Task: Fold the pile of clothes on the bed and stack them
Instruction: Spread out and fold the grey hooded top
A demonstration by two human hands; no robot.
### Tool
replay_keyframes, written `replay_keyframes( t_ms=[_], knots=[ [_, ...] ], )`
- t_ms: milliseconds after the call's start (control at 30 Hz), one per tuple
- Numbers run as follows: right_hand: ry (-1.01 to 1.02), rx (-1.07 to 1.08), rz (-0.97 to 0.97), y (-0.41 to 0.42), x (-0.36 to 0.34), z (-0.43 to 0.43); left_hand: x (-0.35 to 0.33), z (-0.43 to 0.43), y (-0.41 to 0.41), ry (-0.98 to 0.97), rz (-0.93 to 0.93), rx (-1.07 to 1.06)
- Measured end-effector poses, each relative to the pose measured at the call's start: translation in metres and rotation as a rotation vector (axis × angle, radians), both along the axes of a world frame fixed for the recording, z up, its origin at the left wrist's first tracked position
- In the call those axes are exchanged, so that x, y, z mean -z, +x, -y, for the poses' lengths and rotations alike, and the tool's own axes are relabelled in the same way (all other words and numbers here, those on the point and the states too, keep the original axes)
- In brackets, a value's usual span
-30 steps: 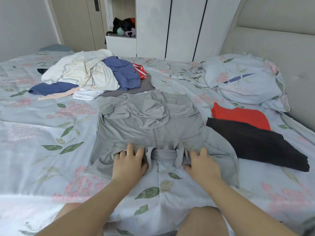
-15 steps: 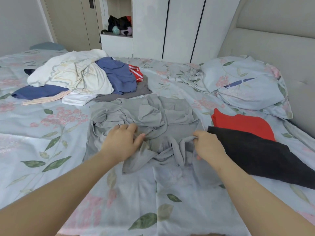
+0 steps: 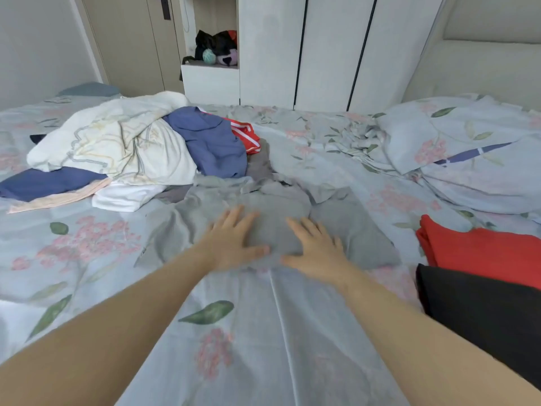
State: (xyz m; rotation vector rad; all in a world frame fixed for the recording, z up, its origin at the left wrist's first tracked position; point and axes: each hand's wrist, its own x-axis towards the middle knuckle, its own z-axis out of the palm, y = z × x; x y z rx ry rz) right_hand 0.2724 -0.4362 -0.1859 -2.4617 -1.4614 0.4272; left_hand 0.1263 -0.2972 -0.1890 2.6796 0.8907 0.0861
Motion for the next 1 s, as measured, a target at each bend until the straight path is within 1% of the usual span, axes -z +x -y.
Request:
replay_keyframes(
  t_ms=[33,100,167,233,267,333,367,433,500,567,700,733,767,833,900,1000],
  knots=[
    [-0.071,-0.032,0.003,-0.001,0.017,0.007,0.017,0.005,-0.011,0.02,-0.102,0.051],
    [-0.126,-0.052,0.042,0.003,0.037,0.015,0.038,0.01,-0.026,0.051,-0.175,0.101],
    [-0.075,-0.018,0.085,0.012,0.043,0.011,0.051,0.007,-0.027,0.114,-0.116,0.048],
    [0.013,0.003,0.145,0.017,0.048,0.002,0.057,0.003,-0.021,0.235,0.013,-0.01],
    [0.08,0.002,0.172,0.019,0.05,-0.002,0.059,0.0,-0.017,0.265,0.092,-0.027],
    [0.229,0.005,0.198,0.02,0.054,-0.004,0.056,0.002,-0.013,0.356,0.23,-0.005],
    [0.273,0.011,0.193,0.019,0.054,-0.002,0.053,0.004,-0.014,0.413,0.265,0.026],
    [0.285,-0.001,0.179,0.015,0.05,0.007,0.047,0.011,-0.022,0.497,0.235,0.082],
    [0.244,-0.039,0.174,0.008,0.042,0.022,0.037,0.02,-0.034,0.555,0.165,0.121],
    [0.188,-0.061,0.161,-0.004,0.035,0.042,0.026,0.034,-0.052,0.533,0.043,0.152],
    [0.103,-0.102,0.171,-0.043,0.02,0.092,0.016,0.071,-0.091,0.516,-0.043,0.219],
    [0.075,-0.115,0.172,-0.053,0.017,0.105,0.013,0.083,-0.101,0.495,-0.036,0.255],
    [0.043,-0.124,0.175,-0.064,0.015,0.118,0.009,0.097,-0.11,0.464,-0.03,0.227],
    [-0.01,-0.133,0.173,-0.084,0.01,0.143,0.008,0.12,-0.129,0.333,-0.144,0.207],
    [-0.038,-0.15,0.149,-0.101,0.005,0.167,-0.002,0.146,-0.146,0.285,-0.203,0.225],
    [-0.097,-0.174,0.093,-0.12,-0.005,0.197,-0.005,0.17,-0.168,0.156,-0.204,0.301]
  ],
)
